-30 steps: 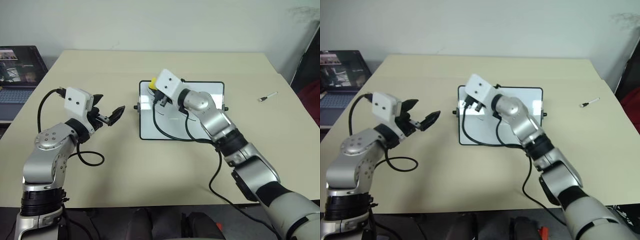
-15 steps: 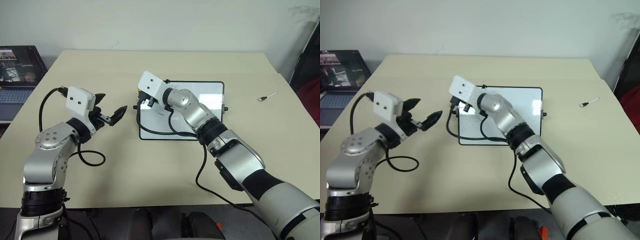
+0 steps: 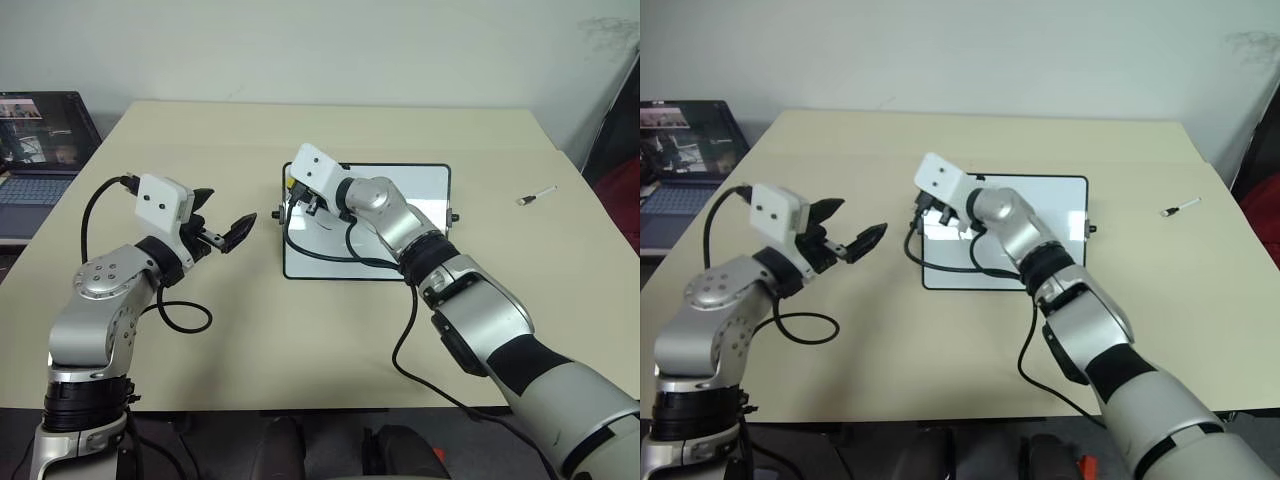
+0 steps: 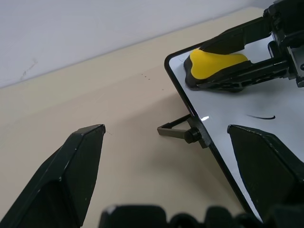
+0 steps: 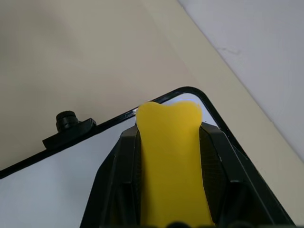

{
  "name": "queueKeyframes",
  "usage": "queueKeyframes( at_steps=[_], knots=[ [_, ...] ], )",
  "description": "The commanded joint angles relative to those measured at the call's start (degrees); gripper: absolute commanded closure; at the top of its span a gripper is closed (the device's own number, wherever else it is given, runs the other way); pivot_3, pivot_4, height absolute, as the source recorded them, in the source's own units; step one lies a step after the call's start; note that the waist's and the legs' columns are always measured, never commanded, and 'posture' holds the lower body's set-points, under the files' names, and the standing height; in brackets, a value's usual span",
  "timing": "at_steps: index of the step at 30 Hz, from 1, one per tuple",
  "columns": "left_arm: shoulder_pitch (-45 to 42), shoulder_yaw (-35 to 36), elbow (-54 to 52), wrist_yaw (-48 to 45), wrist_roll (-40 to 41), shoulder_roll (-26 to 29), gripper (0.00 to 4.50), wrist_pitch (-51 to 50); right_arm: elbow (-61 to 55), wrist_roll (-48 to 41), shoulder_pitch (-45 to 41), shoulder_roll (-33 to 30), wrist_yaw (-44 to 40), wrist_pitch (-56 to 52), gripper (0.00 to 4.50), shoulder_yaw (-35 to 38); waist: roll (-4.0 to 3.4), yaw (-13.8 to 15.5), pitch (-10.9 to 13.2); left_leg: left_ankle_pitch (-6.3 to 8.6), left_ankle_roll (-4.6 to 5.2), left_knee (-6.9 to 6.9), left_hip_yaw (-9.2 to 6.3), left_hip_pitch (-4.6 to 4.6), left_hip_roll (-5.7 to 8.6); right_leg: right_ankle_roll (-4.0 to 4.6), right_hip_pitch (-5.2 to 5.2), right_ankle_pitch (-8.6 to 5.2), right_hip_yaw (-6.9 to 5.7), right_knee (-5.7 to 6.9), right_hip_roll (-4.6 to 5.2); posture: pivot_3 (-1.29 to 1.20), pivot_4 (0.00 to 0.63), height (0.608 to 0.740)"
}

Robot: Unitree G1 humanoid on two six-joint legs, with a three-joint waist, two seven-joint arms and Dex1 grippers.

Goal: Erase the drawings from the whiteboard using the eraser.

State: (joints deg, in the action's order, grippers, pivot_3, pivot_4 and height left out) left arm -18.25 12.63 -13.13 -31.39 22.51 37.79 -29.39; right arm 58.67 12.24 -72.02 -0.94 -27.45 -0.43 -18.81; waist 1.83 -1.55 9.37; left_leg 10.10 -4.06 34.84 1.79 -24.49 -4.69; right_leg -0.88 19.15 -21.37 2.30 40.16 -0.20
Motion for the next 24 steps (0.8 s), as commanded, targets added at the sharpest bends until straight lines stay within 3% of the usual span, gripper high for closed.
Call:
queueKeyframes(
  at_steps=[1,13,24],
  knots=[
    [-1.19,-0.22,-2.04,-0.19,-0.25,-0.17,0.00,1.11,2.76,0.93,2.80,-3.11,-0.56,-2.83,3.19,0.90,0.05,0.06,-0.04,0.00,0.00,0.00,0.00,0.07,0.01,0.00,-0.07,0.00,-0.01,0.00,0.01,0.00,0.150,0.740],
    [-0.57,-0.18,-2.44,-0.17,-0.43,-0.16,0.00,1.17,-0.29,0.77,4.26,-6.34,-3.65,-4.13,3.19,1.08,0.12,0.10,-0.07,-0.04,0.07,-0.01,-0.05,0.71,0.08,-0.02,-0.51,0.00,-0.07,-0.01,0.16,0.00,0.150,0.740],
    [-0.33,-0.57,-3.35,-0.35,-0.28,-0.33,0.00,0.83,2.96,1.40,-2.02,-0.74,1.24,-0.90,3.19,1.36,0.08,-0.49,0.08,-0.03,0.07,-0.09,-0.11,0.71,0.06,-0.02,-0.63,0.00,0.02,-0.06,0.15,0.00,0.150,0.740]
  ],
)
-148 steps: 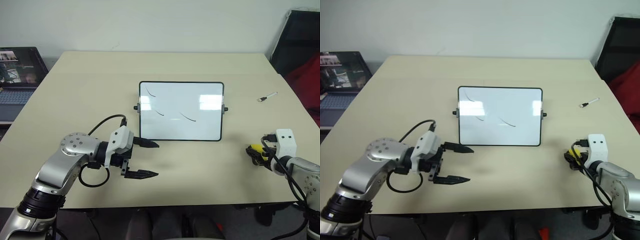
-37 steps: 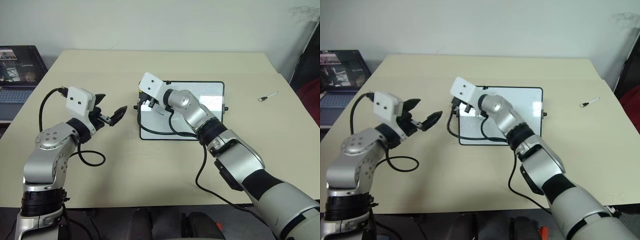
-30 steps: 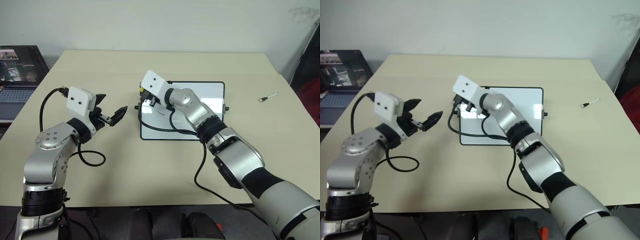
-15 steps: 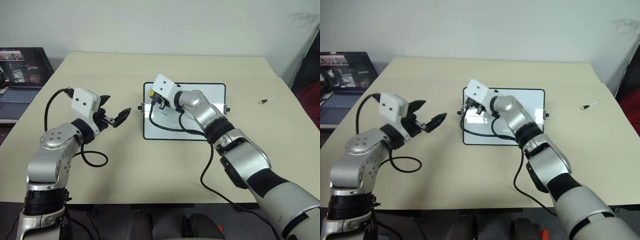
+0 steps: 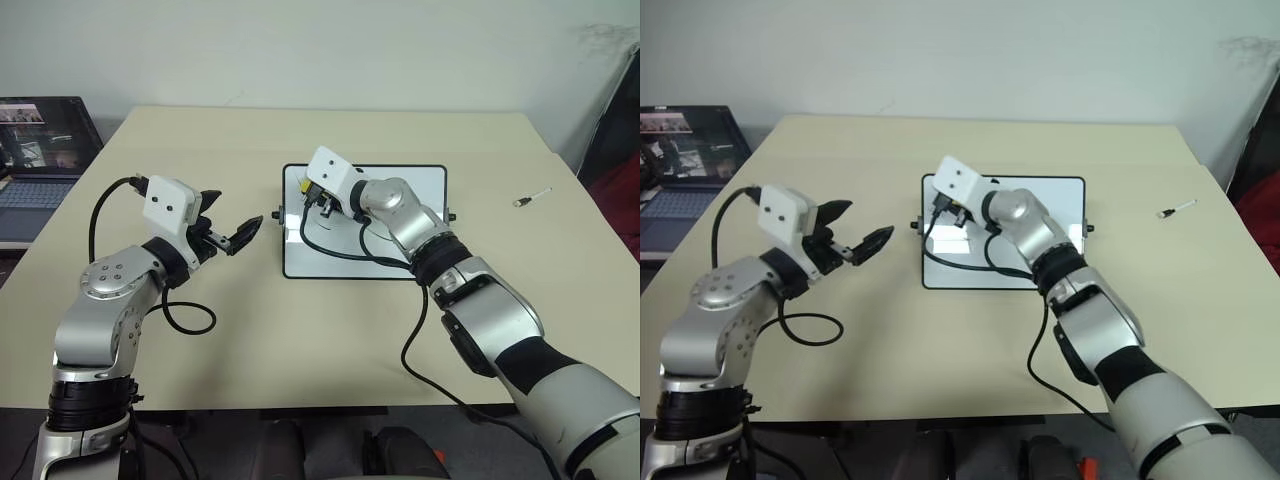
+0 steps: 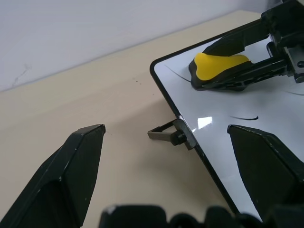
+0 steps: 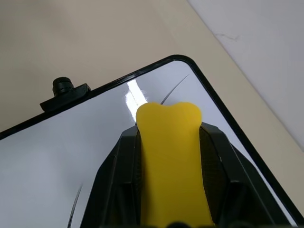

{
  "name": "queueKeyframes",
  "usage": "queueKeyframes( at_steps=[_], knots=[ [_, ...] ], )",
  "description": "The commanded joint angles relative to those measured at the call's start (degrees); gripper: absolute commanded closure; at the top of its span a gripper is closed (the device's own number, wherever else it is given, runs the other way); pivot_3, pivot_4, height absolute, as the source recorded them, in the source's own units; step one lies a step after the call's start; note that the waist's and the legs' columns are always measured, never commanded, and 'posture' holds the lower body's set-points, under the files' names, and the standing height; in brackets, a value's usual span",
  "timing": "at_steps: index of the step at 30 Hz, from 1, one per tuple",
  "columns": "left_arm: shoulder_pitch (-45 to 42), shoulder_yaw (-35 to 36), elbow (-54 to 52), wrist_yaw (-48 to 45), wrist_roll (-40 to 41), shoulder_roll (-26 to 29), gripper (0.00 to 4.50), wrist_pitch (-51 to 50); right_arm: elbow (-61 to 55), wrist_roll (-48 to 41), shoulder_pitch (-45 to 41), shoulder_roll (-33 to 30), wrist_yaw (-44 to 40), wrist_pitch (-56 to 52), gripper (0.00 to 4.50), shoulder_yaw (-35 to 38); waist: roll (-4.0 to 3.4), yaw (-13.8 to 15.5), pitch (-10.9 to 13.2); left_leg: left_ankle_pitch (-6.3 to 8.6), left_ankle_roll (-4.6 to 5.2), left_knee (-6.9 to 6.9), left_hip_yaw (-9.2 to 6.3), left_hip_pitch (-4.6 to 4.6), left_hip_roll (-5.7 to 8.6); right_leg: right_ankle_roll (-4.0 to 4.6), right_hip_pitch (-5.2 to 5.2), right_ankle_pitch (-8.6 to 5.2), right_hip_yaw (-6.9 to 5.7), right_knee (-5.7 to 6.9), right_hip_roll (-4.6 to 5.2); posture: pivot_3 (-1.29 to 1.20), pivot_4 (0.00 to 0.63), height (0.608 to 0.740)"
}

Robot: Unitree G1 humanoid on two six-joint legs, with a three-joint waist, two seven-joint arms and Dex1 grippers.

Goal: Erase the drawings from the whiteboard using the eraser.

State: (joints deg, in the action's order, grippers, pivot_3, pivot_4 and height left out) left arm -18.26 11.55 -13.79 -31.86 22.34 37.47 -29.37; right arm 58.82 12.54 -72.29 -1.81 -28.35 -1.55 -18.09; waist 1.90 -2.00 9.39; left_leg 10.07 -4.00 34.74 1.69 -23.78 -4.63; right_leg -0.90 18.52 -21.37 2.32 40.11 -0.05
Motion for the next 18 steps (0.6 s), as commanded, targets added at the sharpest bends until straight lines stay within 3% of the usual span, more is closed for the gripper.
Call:
queueKeyframes(
  at_steps=[1,18],
  knots=[
    [-0.22,0.52,-2.80,0.11,-0.08,-0.01,0.00,0.76,3.71,1.24,-2.41,0.33,2.77,0.75,3.19,0.73,0.02,-0.07,0.10,0.00,0.00,-0.01,0.01,0.00,-0.01,0.00,0.03,0.00,0.02,0.00,0.00,0.00,0.150,0.740],
    [0.34,0.14,-3.34,-0.05,0.05,-0.36,0.00,0.52,8.11,2.13,-7.52,4.04,8.37,6.53,3.19,2.04,0.15,-0.46,0.42,-0.01,-0.02,-0.38,0.21,-0.17,-0.02,0.01,0.43,0.00,0.22,-0.09,0.00,0.00,0.150,0.740]
  ],
)
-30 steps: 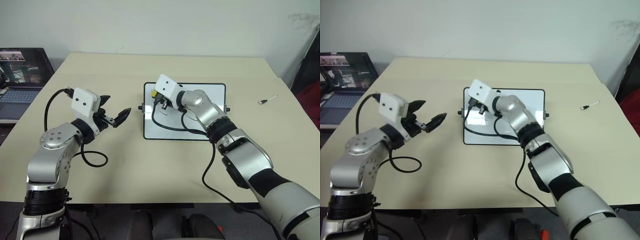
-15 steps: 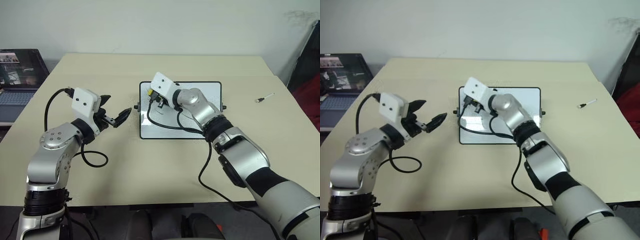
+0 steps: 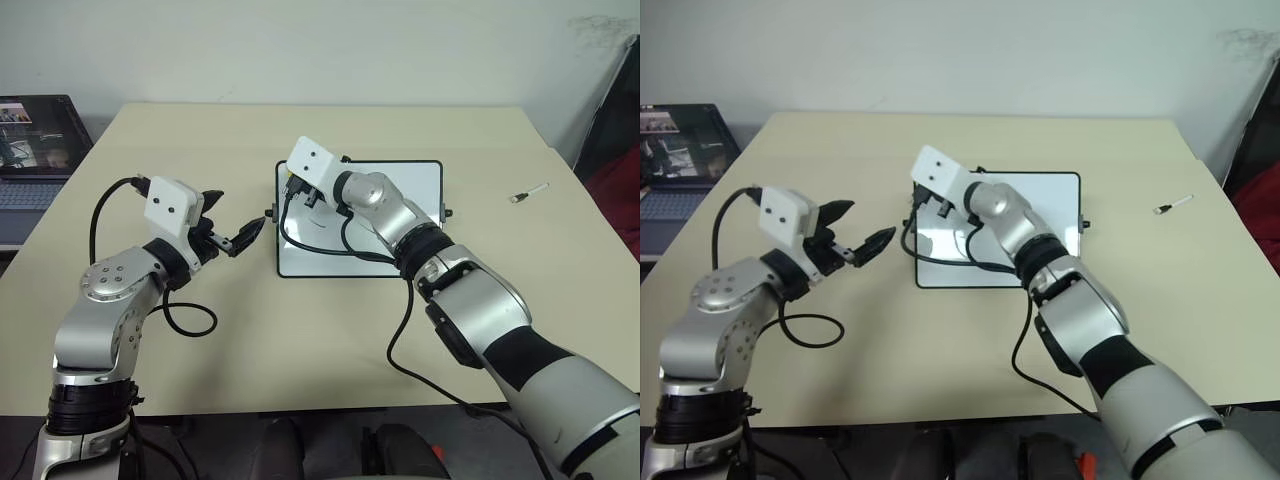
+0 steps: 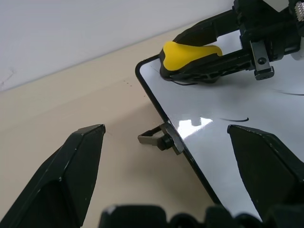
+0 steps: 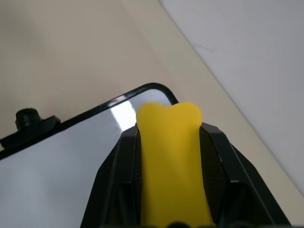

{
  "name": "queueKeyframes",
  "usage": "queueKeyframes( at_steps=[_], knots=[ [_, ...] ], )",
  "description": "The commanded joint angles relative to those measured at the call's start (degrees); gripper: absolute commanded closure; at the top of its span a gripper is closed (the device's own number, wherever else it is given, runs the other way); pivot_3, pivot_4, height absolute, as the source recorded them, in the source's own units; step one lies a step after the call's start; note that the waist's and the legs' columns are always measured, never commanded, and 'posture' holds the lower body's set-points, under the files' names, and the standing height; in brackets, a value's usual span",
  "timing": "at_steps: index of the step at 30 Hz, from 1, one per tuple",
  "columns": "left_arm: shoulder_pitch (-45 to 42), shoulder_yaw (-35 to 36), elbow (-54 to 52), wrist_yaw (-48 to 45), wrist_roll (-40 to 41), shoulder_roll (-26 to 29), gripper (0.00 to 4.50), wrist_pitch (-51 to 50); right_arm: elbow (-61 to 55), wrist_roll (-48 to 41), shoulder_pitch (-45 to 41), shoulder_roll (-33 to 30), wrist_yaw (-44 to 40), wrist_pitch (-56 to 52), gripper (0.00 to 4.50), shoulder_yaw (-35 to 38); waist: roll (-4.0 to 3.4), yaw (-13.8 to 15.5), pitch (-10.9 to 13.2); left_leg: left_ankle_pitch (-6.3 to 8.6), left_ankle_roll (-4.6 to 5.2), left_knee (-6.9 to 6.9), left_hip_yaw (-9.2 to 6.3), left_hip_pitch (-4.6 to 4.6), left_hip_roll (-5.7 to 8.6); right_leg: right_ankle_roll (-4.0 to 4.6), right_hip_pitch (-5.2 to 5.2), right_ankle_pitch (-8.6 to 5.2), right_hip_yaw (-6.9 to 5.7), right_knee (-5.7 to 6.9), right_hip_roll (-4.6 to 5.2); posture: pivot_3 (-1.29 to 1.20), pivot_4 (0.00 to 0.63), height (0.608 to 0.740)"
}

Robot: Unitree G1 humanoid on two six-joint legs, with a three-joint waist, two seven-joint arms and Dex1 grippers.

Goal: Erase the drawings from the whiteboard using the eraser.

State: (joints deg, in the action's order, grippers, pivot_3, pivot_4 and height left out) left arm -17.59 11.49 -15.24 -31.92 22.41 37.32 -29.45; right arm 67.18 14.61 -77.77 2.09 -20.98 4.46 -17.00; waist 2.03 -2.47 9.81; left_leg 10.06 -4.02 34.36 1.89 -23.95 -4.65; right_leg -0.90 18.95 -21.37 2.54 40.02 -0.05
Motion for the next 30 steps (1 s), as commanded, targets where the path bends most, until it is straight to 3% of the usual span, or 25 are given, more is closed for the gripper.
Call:
queueKeyframes(
  at_steps=[1,7,20,25,30],
  knots=[
    [-0.39,0.10,-1.87,0.03,-0.05,-0.28,0.00,0.61,0.21,0.32,-2.00,0.20,1.10,0.49,3.19,0.87,0.03,0.03,0.02,-0.01,-0.01,-0.03,0.01,-0.09,0.00,0.00,0.10,0.00,0.01,0.00,0.00,0.00,0.150,0.740],
    [-0.49,-0.10,-1.93,-0.16,-0.20,-0.39,0.00,0.66,2.36,2.16,1.12,0.60,-1.63,-1.41,3.19,-0.96,0.05,0.08,0.01,-0.01,-0.05,-0.16,0.07,-0.23,-0.01,0.00,0.25,0.00,0.01,-0.08,0.01,0.00,0.150,0.740],
    [-0.15,-0.23,-1.87,-0.56,-0.06,-0.41,0.00,0.70,1.84,-0.58,4.82,-0.85,-8.42,-6.32,3.20,2.75,0.23,0.17,-0.12,-0.08,-0.03,-0.15,-0.05,0.26,-0.01,0.01,0.08,0.01,-0.07,-0.02,0.03,0.00,0.150,0.740],
    [-0.11,-0.15,-1.46,-0.83,-0.04,-0.35,0.00,0.80,-13.88,-7.56,3.99,-0.97,-16.64,-12.32,3.20,6.97,0.20,0.27,-0.01,-0.09,-0.04,-0.15,-0.01,0.01,-0.03,0.01,0.03,0.02,-0.05,-0.01,0.05,0.00,0.150,0.740],
    [-0.09,-0.23,-1.49,-1.28,0.02,-0.32,0.00,0.57,-19.53,-8.12,2.60,-2.37,-16.55,-15.45,3.20,6.98,0.18,0.64,0.03,-0.12,-0.11,-0.18,0.03,-0.86,-0.05,0.02,0.88,0.02,-0.07,-0.08,0.03,0.00,0.150,0.740]
  ],
)
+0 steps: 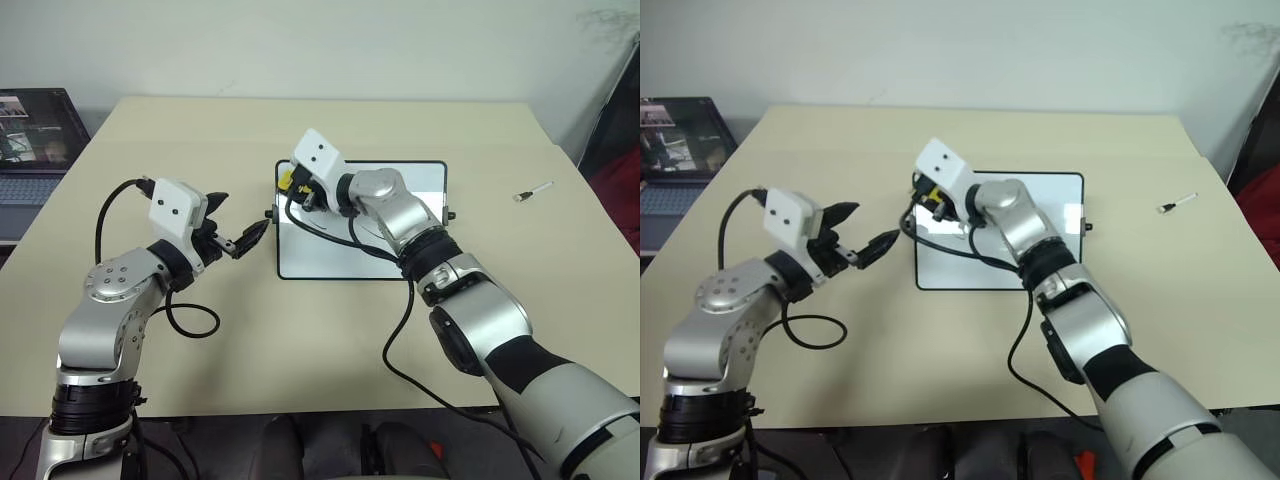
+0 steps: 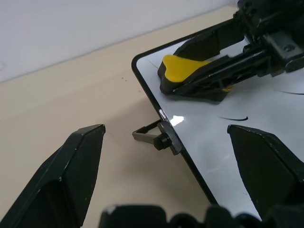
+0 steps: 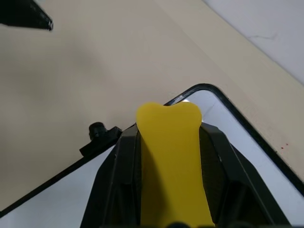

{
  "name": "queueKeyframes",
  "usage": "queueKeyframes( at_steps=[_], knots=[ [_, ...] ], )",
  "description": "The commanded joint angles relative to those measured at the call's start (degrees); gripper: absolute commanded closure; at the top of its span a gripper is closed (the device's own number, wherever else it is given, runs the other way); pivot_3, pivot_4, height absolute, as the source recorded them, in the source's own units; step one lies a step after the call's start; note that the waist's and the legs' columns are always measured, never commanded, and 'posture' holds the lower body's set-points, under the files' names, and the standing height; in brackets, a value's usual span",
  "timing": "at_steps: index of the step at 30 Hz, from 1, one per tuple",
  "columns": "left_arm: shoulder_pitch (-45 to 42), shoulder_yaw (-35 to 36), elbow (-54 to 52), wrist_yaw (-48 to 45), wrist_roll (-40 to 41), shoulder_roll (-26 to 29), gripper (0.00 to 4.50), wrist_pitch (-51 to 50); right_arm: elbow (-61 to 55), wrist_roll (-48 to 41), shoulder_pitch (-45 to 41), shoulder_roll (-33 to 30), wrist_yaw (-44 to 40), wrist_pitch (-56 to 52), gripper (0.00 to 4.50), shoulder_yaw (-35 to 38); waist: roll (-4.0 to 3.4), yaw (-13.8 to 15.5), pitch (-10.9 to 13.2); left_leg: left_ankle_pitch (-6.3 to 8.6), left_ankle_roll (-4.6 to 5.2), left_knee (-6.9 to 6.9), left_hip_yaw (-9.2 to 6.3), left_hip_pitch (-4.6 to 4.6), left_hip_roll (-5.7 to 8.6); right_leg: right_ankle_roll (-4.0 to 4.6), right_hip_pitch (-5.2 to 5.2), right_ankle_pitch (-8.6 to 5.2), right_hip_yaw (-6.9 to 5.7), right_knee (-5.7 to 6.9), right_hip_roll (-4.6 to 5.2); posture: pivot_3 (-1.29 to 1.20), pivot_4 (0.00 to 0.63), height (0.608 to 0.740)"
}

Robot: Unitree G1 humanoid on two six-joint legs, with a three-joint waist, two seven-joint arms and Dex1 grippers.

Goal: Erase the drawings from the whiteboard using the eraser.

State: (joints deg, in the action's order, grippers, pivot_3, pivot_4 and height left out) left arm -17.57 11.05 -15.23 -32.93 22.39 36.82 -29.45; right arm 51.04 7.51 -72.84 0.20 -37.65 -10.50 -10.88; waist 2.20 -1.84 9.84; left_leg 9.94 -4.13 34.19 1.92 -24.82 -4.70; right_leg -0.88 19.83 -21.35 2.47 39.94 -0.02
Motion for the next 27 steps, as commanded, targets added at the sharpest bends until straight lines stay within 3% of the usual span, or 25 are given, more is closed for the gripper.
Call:
queueKeyframes(
  at_steps=[1,11,17,27],
  knots=[
    [-0.14,0.16,-1.53,-0.33,0.02,0.14,0.00,0.54,-2.89,-0.84,-2.74,-0.30,0.54,-0.24,3.20,0.71,0.01,-0.01,0.00,-0.08,-0.13,0.00,0.04,-0.06,0.01,0.00,0.07,0.00,0.01,-0.02,0.00,0.00,0.150,0.740],
    [0.14,-0.17,-1.99,-0.34,0.05,-0.02,0.00,0.40,8.98,3.90,-4.53,2.30,4.16,5.75,3.20,-3.63,0.01,-0.09,0.00,-0.10,-0.19,-0.21,0.21,-0.06,0.01,0.00,0.18,0.00,0.11,-0.19,-0.02,0.00,0.150,0.740],
    [0.28,-0.27,-1.99,-0.37,-0.01,-0.14,0.00,0.63,13.02,4.41,-2.54,0.93,0.32,3.72,3.20,-4.13,0.02,-0.05,0.00,-0.03,-0.05,-0.16,0.08,0.08,0.02,0.00,0.08,0.00,0.01,0.06,-0.02,0.00,0.150,0.740],
    [0.17,-0.51,-1.35,-0.62,0.01,-0.42,0.00,1.00,-1.74,2.23,-4.61,-1.57,-5.20,1.32,3.20,-2.70,0.00,0.12,0.02,-0.08,-0.06,-0.12,-0.02,0.19,0.03,0.01,-0.13,0.00,-0.08,0.05,-0.01,0.00,0.150,0.740]
  ],
)
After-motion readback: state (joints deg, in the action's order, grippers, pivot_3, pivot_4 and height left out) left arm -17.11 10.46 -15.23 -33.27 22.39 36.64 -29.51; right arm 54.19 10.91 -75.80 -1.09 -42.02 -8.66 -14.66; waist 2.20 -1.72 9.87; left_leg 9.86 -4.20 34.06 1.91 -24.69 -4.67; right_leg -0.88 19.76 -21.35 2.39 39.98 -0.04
